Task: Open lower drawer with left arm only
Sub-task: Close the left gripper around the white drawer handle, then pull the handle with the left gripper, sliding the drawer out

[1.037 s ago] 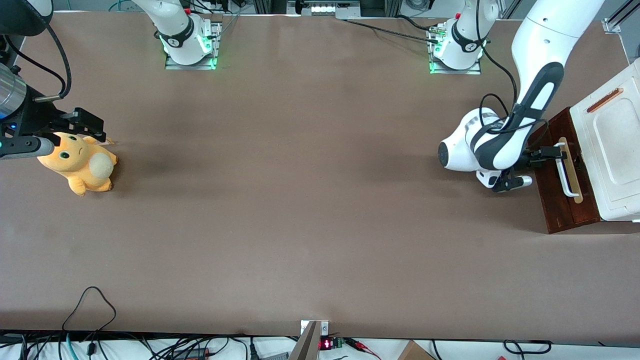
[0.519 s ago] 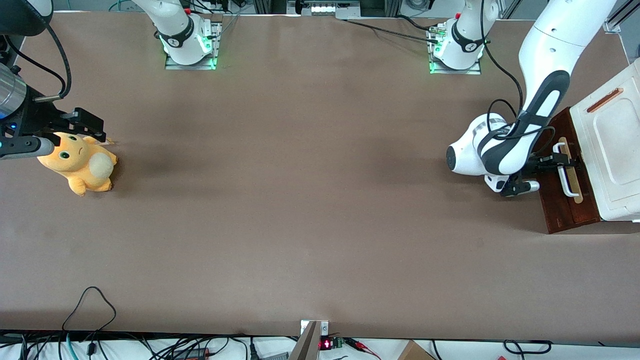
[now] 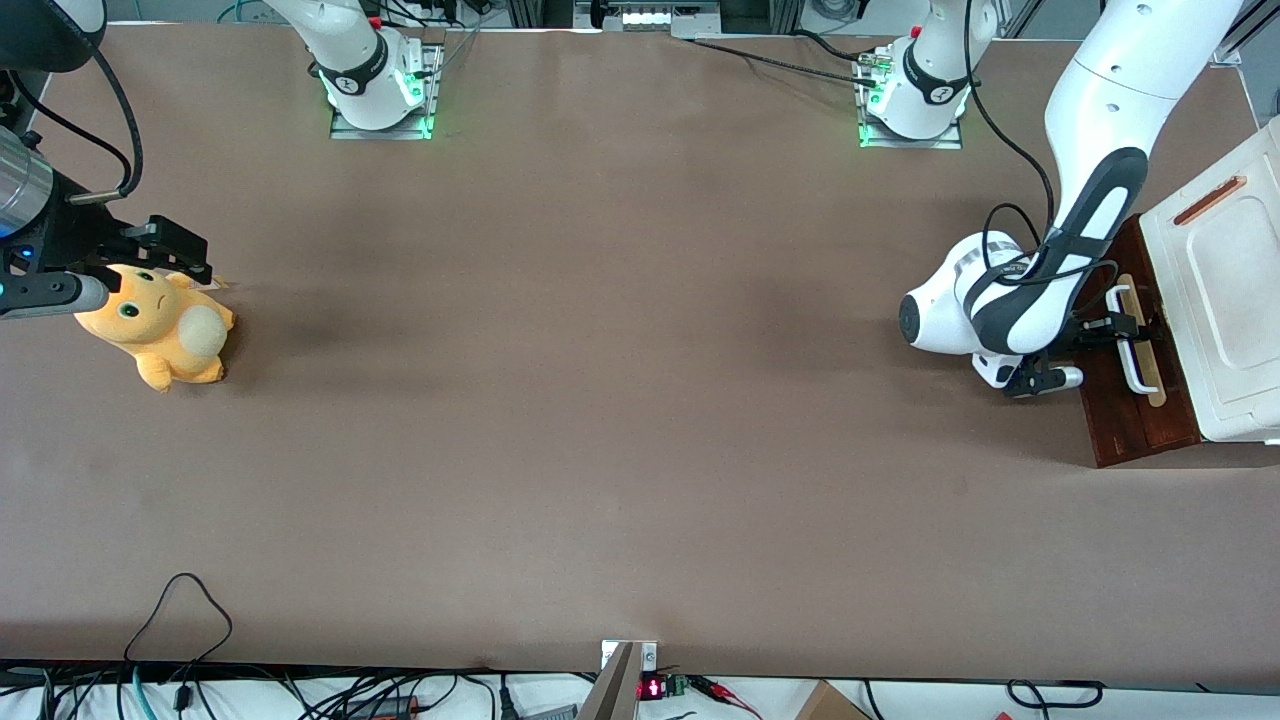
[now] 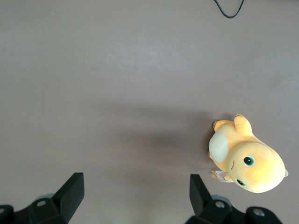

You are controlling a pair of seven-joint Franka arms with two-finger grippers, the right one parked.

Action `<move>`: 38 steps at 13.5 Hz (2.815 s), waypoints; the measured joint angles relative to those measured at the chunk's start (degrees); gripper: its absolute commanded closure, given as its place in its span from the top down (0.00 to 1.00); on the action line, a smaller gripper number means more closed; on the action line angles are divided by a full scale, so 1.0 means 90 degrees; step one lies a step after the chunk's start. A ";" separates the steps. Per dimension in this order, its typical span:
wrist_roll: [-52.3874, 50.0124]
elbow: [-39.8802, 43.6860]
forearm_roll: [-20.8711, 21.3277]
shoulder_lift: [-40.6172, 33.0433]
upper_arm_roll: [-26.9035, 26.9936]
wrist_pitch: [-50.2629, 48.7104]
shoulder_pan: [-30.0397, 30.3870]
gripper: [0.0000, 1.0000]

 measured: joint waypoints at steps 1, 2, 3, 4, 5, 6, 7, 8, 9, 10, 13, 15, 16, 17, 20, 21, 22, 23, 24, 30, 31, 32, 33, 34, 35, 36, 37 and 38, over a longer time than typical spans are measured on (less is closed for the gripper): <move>0.0000 0.0001 0.0003 0.0002 0.0002 0.0000 0.0000 0.42; 0.0000 0.0003 0.0006 0.0002 0.0003 0.0000 0.0000 0.42; 0.0000 0.0007 0.0009 0.0002 0.0004 0.0000 0.0000 0.40; 0.0000 0.0013 0.0025 0.0002 0.0004 0.0000 -0.0001 0.39; 0.0000 0.0015 0.0093 0.0002 0.0005 -0.0001 -0.0001 0.34; 0.0000 0.0017 0.0145 0.0002 0.0005 -0.0003 -0.0001 0.30; 0.0000 0.0021 0.0163 0.0002 0.0004 -0.0005 -0.0002 0.27; 0.0000 0.0027 0.0168 0.0002 0.0003 -0.0010 -0.0006 0.20; -0.0008 0.0029 0.0170 0.0002 0.0003 -0.0015 -0.0006 0.17; -0.0015 0.0031 0.0174 0.0002 0.0001 -0.0033 -0.0011 0.12; -0.0215 0.0034 0.0174 0.0005 -0.0002 -0.0045 -0.0014 0.05; -0.0222 0.0034 0.0174 0.0005 -0.0004 -0.0045 -0.0014 0.03; -0.0224 0.0034 0.0174 0.0006 -0.0011 -0.0046 -0.0015 0.01; -0.0226 0.0034 0.0174 0.0006 -0.0019 -0.0046 -0.0019 0.00; -0.0251 0.0013 0.0170 0.0013 -0.0059 -0.0087 -0.0127 0.00; -0.0253 0.0008 0.0161 0.0014 -0.0078 -0.0102 -0.0189 0.00; -0.0258 -0.0001 0.0136 0.0014 -0.0132 -0.0132 -0.0233 0.00; -0.0262 -0.0007 0.0107 0.0015 -0.0217 -0.0162 -0.0262 0.00; -0.0264 -0.0014 0.0080 0.0014 -0.0340 -0.0207 -0.0281 0.00; -0.0268 -0.0054 0.0042 0.0015 -0.0607 -0.0287 -0.0426 0.00; -0.0269 -0.0057 0.0042 0.0015 -0.0632 -0.0294 -0.0433 0.00; -0.0270 -0.0059 0.0041 0.0015 -0.0644 -0.0300 -0.0439 0.01; -0.0272 -0.0059 0.0041 0.0015 -0.0652 -0.0302 -0.0441 0.01; -0.0273 -0.0059 0.0035 0.0015 -0.0676 -0.0303 -0.0440 0.02; -0.0273 -0.0059 0.0019 0.0014 -0.0740 -0.0310 -0.0441 0.03; -0.0274 -0.0057 0.0002 0.0014 -0.0821 -0.0325 -0.0449 0.03; -0.0275 -0.0055 -0.0012 0.0014 -0.0882 -0.0338 -0.0468 0.06; -0.0277 -0.0053 -0.0020 0.0014 -0.0909 -0.0340 -0.0495 0.19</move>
